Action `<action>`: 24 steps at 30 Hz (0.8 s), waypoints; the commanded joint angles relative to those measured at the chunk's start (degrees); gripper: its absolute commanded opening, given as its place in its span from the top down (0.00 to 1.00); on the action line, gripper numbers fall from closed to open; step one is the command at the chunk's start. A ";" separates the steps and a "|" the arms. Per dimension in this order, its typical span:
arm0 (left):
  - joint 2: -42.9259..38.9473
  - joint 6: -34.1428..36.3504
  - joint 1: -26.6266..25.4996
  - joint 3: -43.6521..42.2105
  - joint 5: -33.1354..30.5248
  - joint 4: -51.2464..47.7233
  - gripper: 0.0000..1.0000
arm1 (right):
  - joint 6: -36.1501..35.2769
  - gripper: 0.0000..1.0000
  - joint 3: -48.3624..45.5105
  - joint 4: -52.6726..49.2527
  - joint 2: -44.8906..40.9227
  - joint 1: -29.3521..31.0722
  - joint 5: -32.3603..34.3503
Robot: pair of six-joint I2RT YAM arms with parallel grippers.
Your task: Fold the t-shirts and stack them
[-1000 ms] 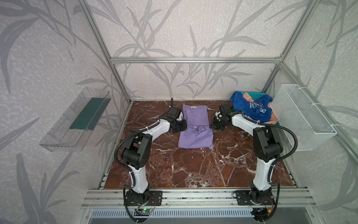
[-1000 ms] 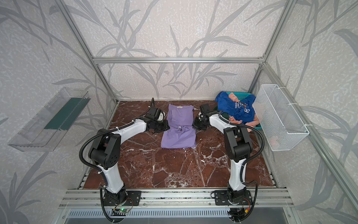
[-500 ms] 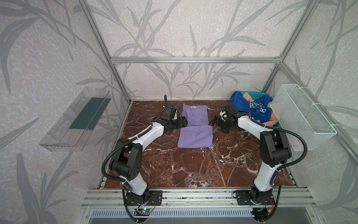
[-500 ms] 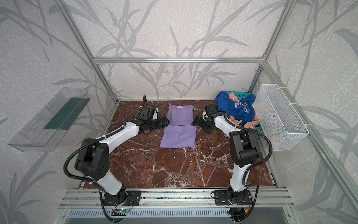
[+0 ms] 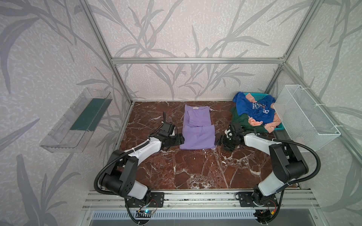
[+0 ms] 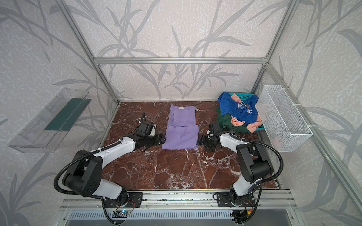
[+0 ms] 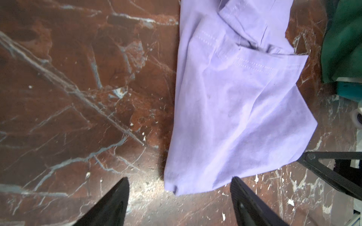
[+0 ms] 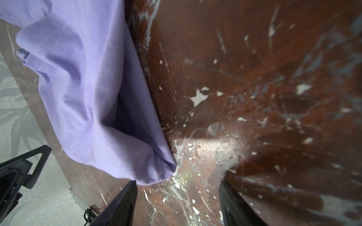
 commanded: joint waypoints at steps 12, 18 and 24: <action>0.49 -4.54 -1.36 -3.47 3.24 3.95 0.25 | 4.82 0.39 -1.09 6.98 3.32 2.94 1.11; 0.24 -7.11 -2.52 -5.08 3.54 4.14 0.27 | 6.33 0.39 -1.86 6.70 5.03 4.35 2.35; 2.91 -7.38 -2.61 -4.61 3.29 3.15 0.31 | 7.68 0.46 -3.18 9.00 5.57 4.52 2.18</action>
